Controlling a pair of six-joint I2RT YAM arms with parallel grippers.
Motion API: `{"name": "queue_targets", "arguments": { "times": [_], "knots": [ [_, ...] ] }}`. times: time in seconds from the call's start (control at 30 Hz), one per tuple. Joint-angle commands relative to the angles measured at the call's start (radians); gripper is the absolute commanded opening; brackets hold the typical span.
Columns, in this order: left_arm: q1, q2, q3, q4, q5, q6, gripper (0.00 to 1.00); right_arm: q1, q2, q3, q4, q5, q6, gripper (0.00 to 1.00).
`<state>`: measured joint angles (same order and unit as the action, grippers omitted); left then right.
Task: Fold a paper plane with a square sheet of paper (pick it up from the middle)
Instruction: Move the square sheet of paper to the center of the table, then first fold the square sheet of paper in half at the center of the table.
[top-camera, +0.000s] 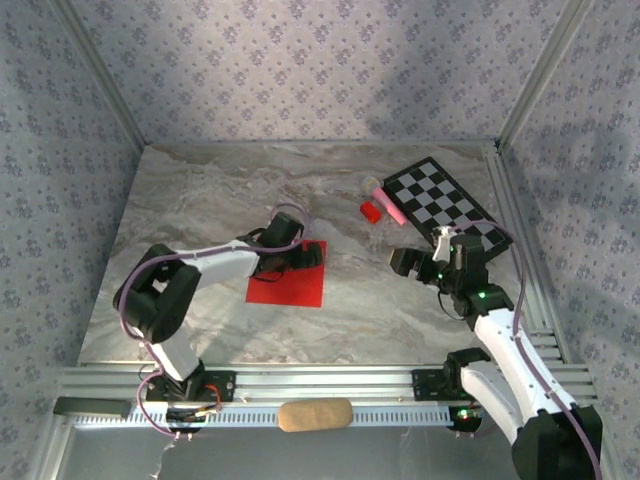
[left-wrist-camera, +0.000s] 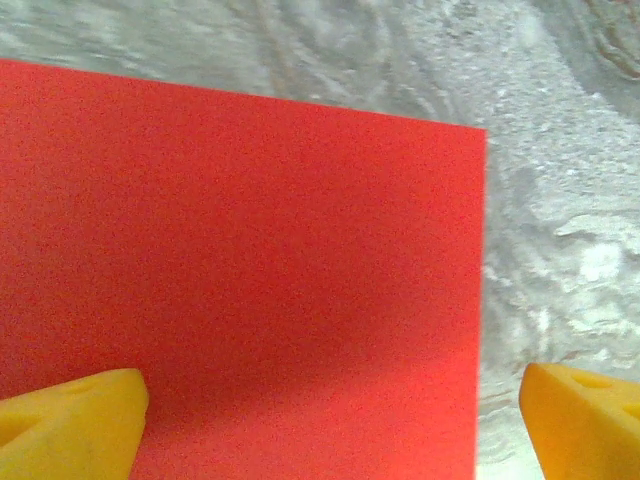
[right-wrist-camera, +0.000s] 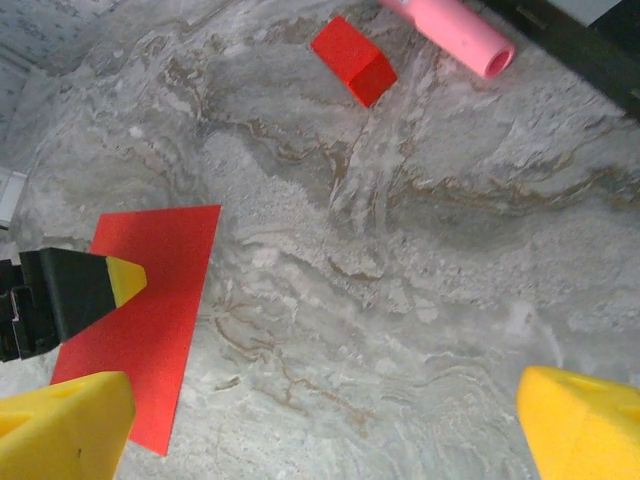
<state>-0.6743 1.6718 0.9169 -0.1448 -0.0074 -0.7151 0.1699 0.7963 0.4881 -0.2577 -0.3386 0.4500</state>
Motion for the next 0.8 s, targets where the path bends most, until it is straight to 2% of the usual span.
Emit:
{"name": "queue_targets", "arguments": {
  "times": [0.0, 0.1, 0.2, 0.33, 0.37, 0.47, 0.63, 0.77],
  "knots": [
    [0.001, -0.123, 0.036, -0.15, -0.16, 0.028, 0.99, 0.016, 0.008, -0.026, 0.055, -0.107, 0.052, 0.99],
    [0.006, -0.198, 0.02, -0.197, -0.225, 0.046, 1.0, 0.076, 0.026, -0.009, 0.056, -0.092, 0.052, 0.98],
    [0.027, -0.284, -0.042, -0.161, -0.224, 0.049, 1.0, 0.146, 0.04, 0.01, 0.027, -0.015, 0.031, 0.98],
    [0.119, -0.341, -0.124, -0.079, -0.036, 0.04, 1.0, 0.22, 0.059, 0.039, -0.001, 0.041, 0.024, 0.98],
    [0.136, -0.341, -0.132, -0.075, -0.001, 0.049, 1.0, 0.24, 0.067, 0.046, -0.003, 0.05, 0.025, 0.97],
    [0.151, -0.324, -0.115, -0.148, 0.006, 0.027, 0.98, 0.293, 0.096, 0.069, -0.026, 0.122, 0.058, 0.96],
    [0.118, -0.282, -0.049, -0.273, -0.001, 0.029, 0.98, 0.342, 0.175, 0.132, -0.085, 0.164, 0.095, 0.95],
    [0.089, -0.174, 0.062, -0.424, 0.018, 0.074, 0.97, 0.359, 0.236, 0.165, -0.105, 0.17, 0.11, 0.95]
  ]
}}
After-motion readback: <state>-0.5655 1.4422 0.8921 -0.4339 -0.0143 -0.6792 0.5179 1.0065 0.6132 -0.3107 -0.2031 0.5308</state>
